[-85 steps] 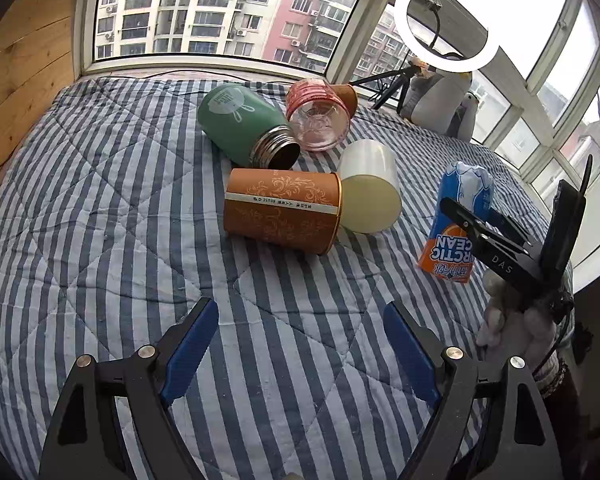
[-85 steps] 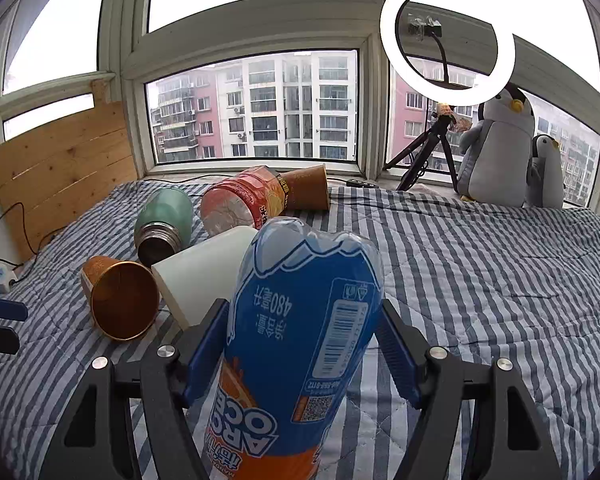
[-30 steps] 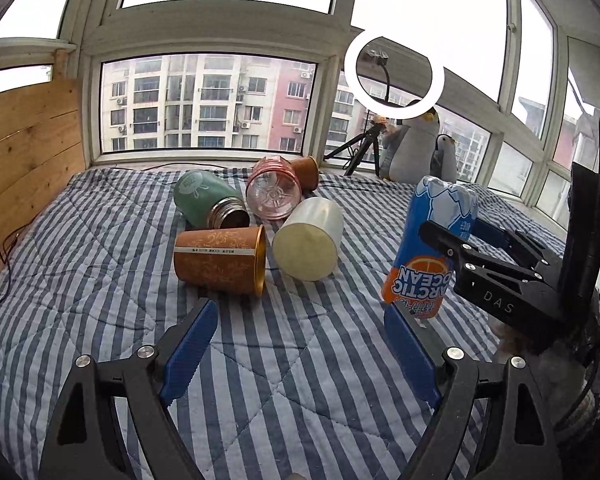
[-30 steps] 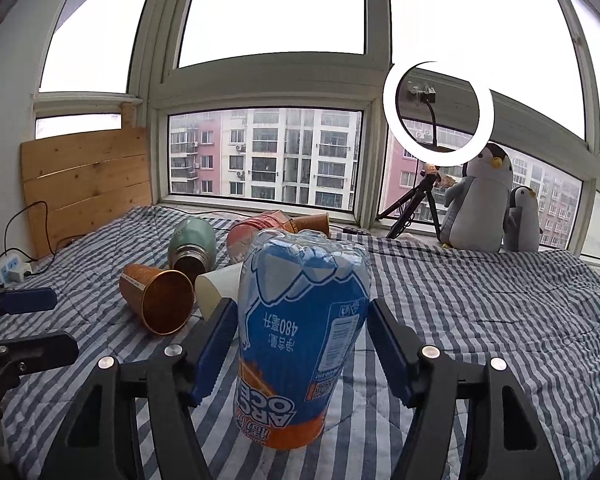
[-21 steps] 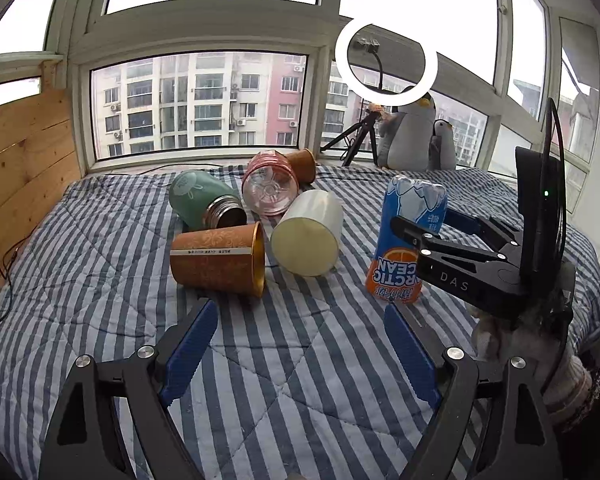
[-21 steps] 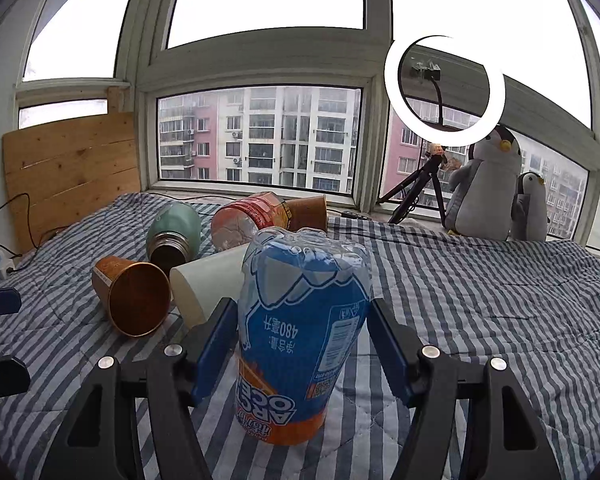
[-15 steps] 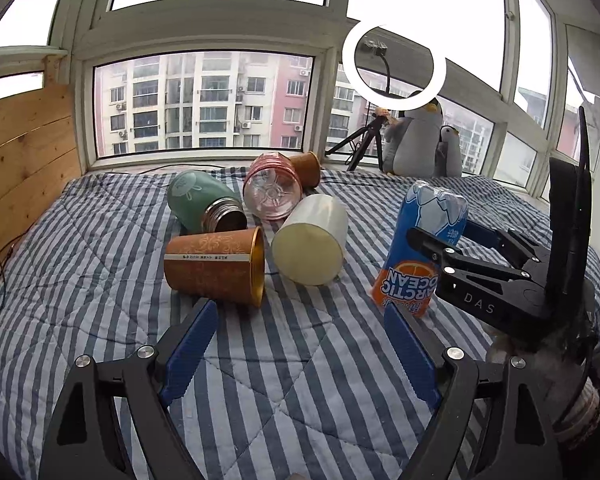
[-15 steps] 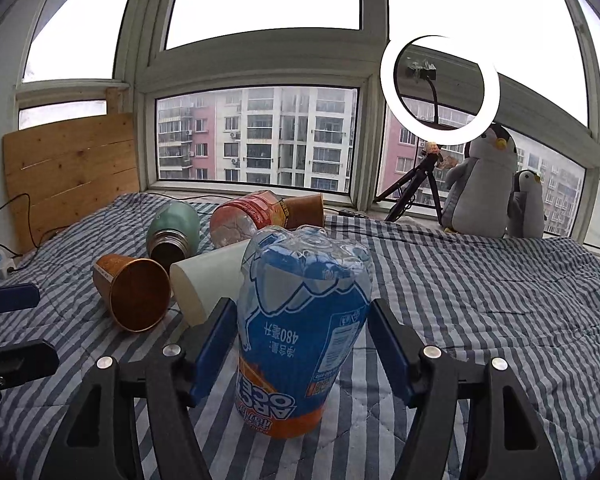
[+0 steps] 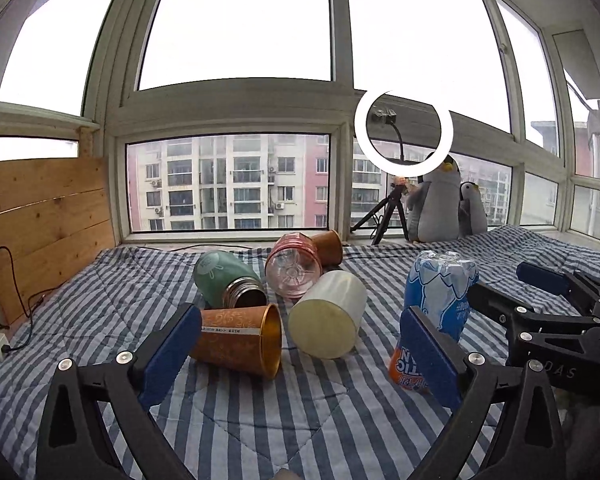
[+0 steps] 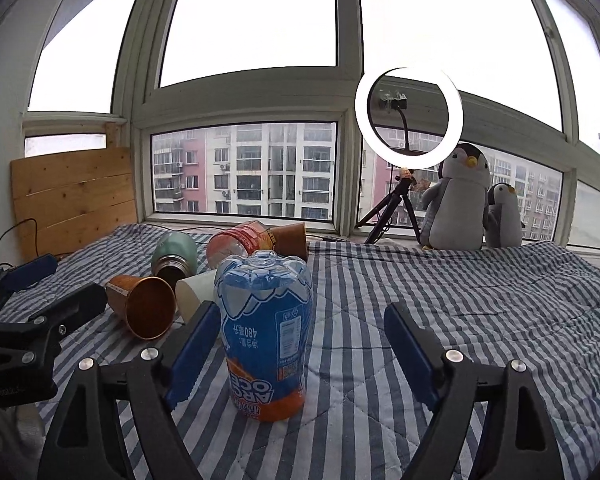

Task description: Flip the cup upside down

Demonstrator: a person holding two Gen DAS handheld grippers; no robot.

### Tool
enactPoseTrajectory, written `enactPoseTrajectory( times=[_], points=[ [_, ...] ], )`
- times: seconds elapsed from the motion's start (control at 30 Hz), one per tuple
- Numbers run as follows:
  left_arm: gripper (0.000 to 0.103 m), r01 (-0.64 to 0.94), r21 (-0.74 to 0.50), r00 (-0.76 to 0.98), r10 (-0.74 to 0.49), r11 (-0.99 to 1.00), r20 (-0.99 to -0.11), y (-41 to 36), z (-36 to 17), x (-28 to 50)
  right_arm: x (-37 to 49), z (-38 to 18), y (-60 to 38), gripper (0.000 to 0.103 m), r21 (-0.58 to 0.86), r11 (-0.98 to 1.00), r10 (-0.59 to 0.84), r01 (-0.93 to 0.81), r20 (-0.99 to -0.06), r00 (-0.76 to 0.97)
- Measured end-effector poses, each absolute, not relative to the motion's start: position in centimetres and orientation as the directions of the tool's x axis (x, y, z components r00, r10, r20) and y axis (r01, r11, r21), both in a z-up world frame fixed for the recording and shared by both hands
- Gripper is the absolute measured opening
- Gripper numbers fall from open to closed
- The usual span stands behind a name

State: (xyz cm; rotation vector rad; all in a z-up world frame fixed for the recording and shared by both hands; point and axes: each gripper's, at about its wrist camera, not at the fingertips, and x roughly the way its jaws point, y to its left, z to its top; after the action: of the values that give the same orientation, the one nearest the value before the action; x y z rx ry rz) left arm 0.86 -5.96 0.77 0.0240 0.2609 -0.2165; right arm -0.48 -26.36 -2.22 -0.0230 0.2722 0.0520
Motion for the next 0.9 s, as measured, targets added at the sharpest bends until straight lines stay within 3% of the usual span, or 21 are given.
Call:
enactPoseTrajectory(
  times=[0.33,0.53,0.9],
  points=[
    [0.102,0.191,-0.046,0.951,-0.197,0.980,-0.240,-5.0,0.6,0.5,-4.0,-1.4,-28.8,0.086,0.038,0.999,0.005,0.001,-0.159,0.987],
    [0.102,0.164,-0.039,0.970,-0.168,0.986,-0.177,-4.7,0.9,-0.9,-5.5,-1.5,-29.2,0.086,0.015,0.999,-0.039,0.041,-0.119,0.992],
    [0.102,0.136,-0.022,0.984,-0.137,0.990,-0.109,-4.6,1.3,-2.7,-5.6,-2.3,-30.1,0.093,0.053,0.996,-0.067,0.074,-0.115,0.991]
  ],
)
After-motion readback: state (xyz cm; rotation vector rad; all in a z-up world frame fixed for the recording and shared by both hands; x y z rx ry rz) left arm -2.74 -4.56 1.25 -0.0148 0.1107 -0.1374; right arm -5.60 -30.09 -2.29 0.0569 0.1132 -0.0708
